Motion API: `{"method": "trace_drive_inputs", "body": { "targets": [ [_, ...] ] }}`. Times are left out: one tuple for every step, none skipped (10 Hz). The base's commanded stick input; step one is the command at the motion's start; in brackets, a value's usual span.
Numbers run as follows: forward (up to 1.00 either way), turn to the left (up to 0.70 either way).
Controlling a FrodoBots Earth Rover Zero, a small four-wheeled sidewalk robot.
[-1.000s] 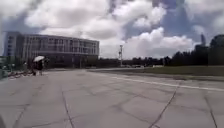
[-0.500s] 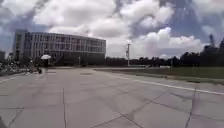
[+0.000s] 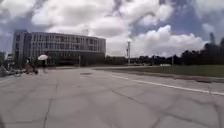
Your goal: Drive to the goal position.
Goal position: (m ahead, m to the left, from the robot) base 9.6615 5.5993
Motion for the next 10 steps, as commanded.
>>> {"method": "trace_drive_inputs", "body": {
  "targets": [
    [0.00,0.00],
    [0.00,0.00],
    [0.00,0.00],
    [0.00,0.00],
    [0.00,0.00],
    [0.00,0.00],
    [0.00,0.09],
    [0.00,0.09],
    [0.00,0.11],
    [0.00,0.43]
  ]
}}
